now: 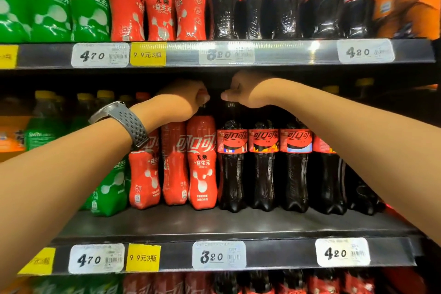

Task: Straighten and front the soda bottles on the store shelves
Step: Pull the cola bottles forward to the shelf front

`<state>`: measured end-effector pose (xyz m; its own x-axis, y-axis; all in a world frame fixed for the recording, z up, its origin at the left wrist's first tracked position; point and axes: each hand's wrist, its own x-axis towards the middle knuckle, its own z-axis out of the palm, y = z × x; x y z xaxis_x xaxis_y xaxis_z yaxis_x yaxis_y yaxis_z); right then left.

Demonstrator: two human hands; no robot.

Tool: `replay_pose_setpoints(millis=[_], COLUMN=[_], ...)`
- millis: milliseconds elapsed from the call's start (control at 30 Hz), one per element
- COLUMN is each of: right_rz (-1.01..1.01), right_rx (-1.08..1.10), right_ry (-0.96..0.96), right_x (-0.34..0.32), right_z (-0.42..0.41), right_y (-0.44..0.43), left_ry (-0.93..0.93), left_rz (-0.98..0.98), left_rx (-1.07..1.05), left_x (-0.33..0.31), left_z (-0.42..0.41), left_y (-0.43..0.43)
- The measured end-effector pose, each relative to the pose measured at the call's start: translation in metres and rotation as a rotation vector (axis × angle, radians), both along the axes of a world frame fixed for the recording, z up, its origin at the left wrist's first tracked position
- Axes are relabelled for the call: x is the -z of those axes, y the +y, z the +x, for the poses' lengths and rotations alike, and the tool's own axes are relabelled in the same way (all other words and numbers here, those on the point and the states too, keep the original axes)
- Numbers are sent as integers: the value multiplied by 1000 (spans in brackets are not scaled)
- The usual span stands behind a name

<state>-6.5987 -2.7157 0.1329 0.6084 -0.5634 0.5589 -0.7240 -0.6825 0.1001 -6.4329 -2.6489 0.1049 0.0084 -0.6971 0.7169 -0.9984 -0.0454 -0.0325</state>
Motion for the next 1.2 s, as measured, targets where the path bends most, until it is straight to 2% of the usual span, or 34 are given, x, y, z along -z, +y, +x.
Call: replay_pose_setpoints(millis=[367,767,967,1100,1200], right_rz=[-47,34,-104,-89,-129], right_rx=[7,-32,-63,-116,-65], right_ry=[5,18,-1,1,45], right_x=[2,-2,6,3,2], right_z=[2,0,40,74,96], right_y=[-4,9,20,29,32], left_ry=[19,-28,-15,-100,-131], left_rz=[-27,4,33,30,38], left_rx=[26,43,82,9,-82], left_x=[3,-5,-13,-11,-8], left_z=[1,4,29,62,87], left_y=[4,10,19,28,34])
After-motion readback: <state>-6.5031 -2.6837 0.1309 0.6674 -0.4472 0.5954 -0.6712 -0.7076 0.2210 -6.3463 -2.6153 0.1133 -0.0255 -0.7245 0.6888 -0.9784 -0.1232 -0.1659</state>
